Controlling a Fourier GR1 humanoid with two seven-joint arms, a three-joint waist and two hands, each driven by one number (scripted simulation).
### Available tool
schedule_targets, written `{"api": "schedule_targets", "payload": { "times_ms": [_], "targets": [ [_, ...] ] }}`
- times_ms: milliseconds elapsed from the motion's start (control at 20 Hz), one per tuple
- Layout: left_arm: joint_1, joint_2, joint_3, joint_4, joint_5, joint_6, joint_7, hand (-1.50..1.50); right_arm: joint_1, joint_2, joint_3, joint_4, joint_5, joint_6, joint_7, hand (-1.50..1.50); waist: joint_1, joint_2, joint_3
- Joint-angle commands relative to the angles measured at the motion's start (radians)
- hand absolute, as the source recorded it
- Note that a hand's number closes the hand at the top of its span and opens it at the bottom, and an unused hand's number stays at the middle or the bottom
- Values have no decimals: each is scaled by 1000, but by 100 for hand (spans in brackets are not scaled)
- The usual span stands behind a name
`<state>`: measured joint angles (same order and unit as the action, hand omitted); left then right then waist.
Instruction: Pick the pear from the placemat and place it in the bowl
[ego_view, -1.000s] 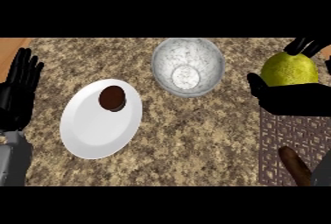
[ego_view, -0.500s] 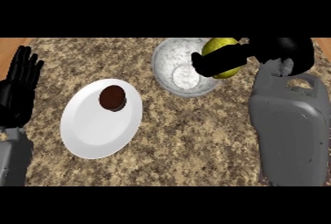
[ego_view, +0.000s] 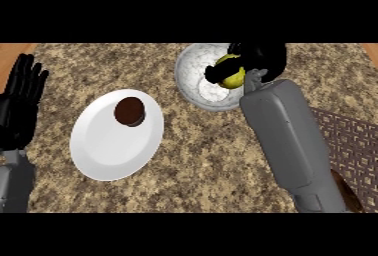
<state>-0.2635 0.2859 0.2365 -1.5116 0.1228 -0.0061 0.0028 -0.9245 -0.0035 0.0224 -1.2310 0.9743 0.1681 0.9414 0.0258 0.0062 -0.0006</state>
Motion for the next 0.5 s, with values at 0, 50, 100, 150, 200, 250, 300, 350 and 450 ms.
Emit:
{"api": "schedule_targets", "payload": {
  "times_ms": [0,50,100,150,200,250,300,350,450],
  "targets": [
    [24,-6,4,42,-6,-14,-50,0,-4,3,1,135,-20,-182,62,150,-1,1,0],
    [-31,-4,-6,25,-28,26,-4,0,-23,3,-45,203,-5,-207,12,-150,-4,2,1],
    [2,-5,-1,-4,-5,7,3,0,6,3,-72,223,-29,-255,-24,-150,1,2,1],
    [-27,17,1,4,-7,-2,16,0,41,3,-15,208,-91,-319,-17,-150,1,1,1],
    [-17,-24,-28,-3,-24,24,18,0,5,3,-69,281,-91,-369,-76,-150,8,5,1],
    [19,1,-3,-15,9,-20,-1,0,41,3,-88,285,-125,-403,-135,-150,11,4,1],
    [-17,7,-13,-9,-3,-10,26,0,-22,3,-54,327,-171,-470,-92,-150,23,6,1],
    [-15,4,-2,-15,-14,15,22,0,-7,3,-62,297,-202,-487,-139,-150,13,3,1],
    [-6,-18,-14,8,-16,10,-13,0,38,3,-106,316,-212,-575,-289,-150,3,6,2]
  ]
}}
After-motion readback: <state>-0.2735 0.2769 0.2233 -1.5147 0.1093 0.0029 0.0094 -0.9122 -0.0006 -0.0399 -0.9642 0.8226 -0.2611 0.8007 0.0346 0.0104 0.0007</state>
